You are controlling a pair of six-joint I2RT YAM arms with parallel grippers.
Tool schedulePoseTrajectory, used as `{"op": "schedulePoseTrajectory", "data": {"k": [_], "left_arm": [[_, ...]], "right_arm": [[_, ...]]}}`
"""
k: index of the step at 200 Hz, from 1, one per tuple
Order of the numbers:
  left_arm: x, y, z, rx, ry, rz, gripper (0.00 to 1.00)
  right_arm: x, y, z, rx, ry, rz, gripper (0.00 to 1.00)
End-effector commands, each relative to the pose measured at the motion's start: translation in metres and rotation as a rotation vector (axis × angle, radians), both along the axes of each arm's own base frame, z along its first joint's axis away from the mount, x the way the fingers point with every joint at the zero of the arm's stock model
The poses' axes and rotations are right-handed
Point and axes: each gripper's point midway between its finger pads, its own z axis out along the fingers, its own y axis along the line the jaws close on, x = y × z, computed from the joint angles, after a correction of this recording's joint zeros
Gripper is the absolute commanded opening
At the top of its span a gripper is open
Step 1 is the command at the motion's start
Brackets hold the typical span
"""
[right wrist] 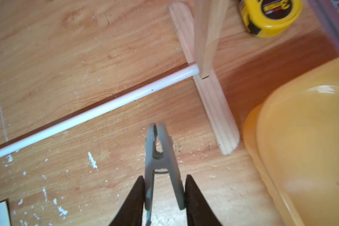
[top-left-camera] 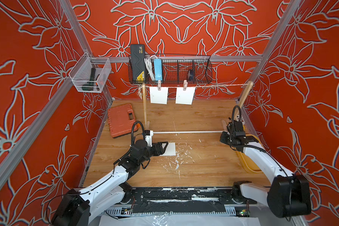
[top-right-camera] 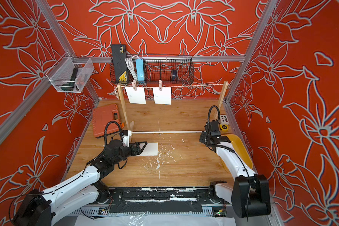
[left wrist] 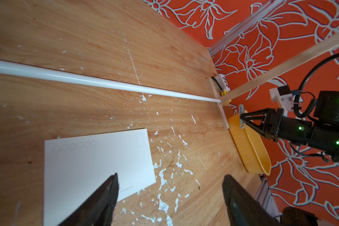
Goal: Remove the postcards from the strings
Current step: Place the clamp in the storage box.
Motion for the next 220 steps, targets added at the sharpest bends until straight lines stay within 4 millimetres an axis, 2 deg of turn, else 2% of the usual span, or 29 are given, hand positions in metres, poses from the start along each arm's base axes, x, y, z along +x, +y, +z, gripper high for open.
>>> {"op": "schedulePoseTrajectory", "data": {"k": [1, 33, 49, 89, 122, 156, 186, 220], "left_arm": [[-0.003, -0.020, 0.023, -0.019, -0.079, -0.095, 0.81], [-0.007, -0.030, 0.022, -0.014, -0.074, -0.125, 0.81], [-0.007, -0.032, 0.021, -0.010, -0.071, -0.133, 0.81], [-0.007, -0.034, 0.023, -0.005, -0.079, -0.140, 0.81], [-0.009, -0.033, 0.023, 0.001, -0.079, -0.139, 0.81], [-0.010, -0.031, 0.020, 0.003, -0.071, -0.133, 0.81], [-0.010, -0.029, 0.017, 0.007, -0.064, -0.123, 0.81], [-0.011, -0.027, 0.015, 0.003, -0.047, -0.108, 0.81]], "right_arm": [[-0.025, -0.021, 0.005, -0.037, 0.023, -0.090, 0.35], [-0.043, -0.055, 0.023, -0.043, -0.016, -0.222, 0.34], [-0.048, -0.072, 0.025, -0.055, -0.021, -0.289, 0.34], [-0.049, -0.099, 0.007, -0.041, 0.004, -0.419, 0.34], [-0.047, -0.112, -0.009, -0.020, 0.032, -0.482, 0.34], [-0.043, -0.126, -0.006, 0.001, 0.003, -0.537, 0.35], [-0.040, -0.134, -0.008, 0.012, 0.012, -0.558, 0.40], [-0.040, -0.135, 0.000, 0.024, -0.004, -0.553, 0.57]]}}
